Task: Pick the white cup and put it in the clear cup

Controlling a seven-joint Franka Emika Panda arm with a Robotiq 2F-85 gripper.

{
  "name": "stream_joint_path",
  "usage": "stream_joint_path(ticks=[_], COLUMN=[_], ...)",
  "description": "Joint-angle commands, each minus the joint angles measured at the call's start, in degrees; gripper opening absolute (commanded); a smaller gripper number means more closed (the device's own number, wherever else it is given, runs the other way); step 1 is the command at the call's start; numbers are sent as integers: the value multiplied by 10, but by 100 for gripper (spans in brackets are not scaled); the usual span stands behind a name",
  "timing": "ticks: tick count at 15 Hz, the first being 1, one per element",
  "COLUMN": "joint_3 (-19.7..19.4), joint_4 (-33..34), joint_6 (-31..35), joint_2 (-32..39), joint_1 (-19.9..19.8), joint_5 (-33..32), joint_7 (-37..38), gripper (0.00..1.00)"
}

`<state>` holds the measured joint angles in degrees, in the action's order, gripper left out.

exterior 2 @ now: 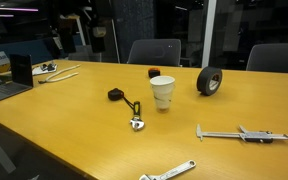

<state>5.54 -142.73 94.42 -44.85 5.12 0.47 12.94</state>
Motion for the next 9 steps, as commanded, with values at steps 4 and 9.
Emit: stream_joint_path(ticks=[4, 9], joint_3=[6, 5], joint_4=[-7, -9], joint_6=[-15, -16], joint_2=[-24, -26], joint_1=[-19, -22], joint_5=[5, 5], joint_7=[-6, -6], gripper=[100, 100])
